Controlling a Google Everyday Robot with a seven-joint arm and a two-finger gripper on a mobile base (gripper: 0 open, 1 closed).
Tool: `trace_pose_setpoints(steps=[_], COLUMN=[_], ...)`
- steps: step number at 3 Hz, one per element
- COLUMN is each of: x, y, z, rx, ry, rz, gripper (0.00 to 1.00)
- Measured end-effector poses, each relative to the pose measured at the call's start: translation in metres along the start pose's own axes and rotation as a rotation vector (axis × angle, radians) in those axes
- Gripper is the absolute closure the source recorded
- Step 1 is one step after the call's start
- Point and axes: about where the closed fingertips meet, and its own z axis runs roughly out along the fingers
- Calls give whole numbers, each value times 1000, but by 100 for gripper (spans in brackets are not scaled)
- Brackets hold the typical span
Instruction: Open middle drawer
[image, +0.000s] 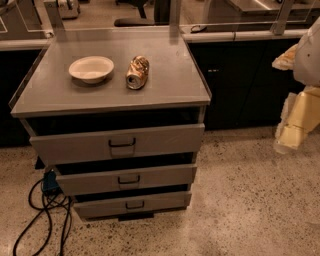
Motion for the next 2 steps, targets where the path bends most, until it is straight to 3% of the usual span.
trace_pose_setpoints(steps=[1, 2], x=[0, 9], y=[0, 11], z=[0, 26], rx=[0, -13], ry=[0, -15], rz=[0, -36], gripper=[0, 0])
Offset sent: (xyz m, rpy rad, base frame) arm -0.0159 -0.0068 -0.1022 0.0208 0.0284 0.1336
